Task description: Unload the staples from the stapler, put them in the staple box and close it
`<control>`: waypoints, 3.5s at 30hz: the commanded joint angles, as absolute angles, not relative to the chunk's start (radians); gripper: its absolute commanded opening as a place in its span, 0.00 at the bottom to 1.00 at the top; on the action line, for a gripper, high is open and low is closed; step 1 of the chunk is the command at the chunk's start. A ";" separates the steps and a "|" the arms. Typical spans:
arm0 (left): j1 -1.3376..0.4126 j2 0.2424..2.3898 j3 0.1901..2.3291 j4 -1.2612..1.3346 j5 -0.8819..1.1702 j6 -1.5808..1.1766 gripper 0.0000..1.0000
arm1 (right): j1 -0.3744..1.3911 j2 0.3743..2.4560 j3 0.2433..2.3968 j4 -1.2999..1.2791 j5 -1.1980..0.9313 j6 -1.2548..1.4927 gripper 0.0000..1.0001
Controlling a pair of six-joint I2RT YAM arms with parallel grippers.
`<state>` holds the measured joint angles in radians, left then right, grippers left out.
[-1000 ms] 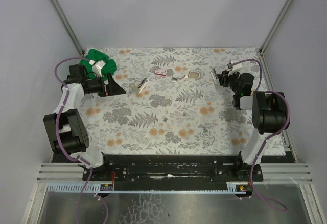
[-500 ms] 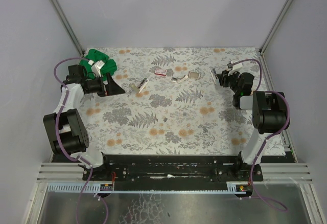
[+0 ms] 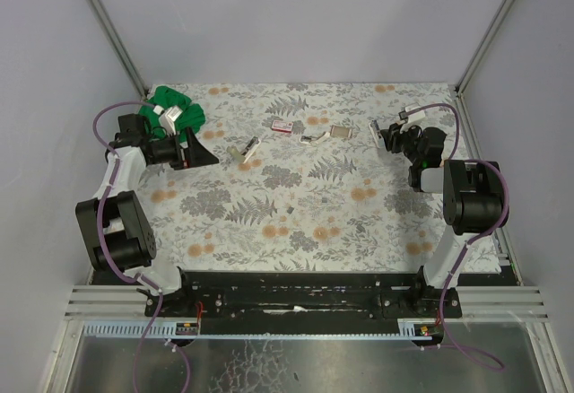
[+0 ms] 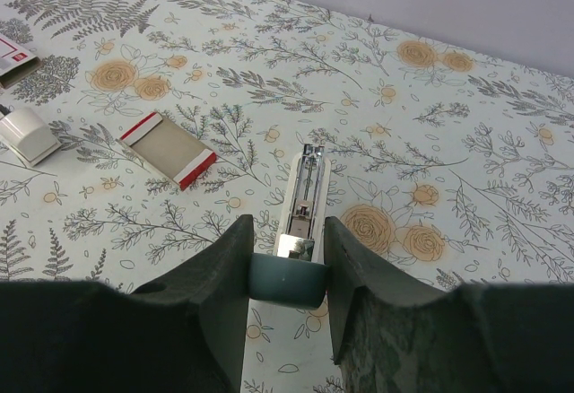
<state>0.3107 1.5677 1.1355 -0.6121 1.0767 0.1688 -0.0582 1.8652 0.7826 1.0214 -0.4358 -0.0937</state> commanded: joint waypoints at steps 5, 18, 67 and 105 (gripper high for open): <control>0.326 1.567 1.127 -0.563 1.105 0.163 1.00 | -0.059 1.864 0.827 1.064 -0.459 -0.108 0.43; 0.333 1.569 1.127 -0.563 1.115 0.162 1.00 | -0.058 1.861 0.839 1.044 -0.465 -0.102 0.52; 0.332 1.418 1.070 -0.420 0.918 0.091 1.00 | -0.010 2.358 1.925 -0.312 -0.145 0.194 0.48; -0.237 1.570 1.587 -0.477 0.424 0.047 1.00 | -0.011 2.257 1.830 -0.299 -0.217 0.152 0.00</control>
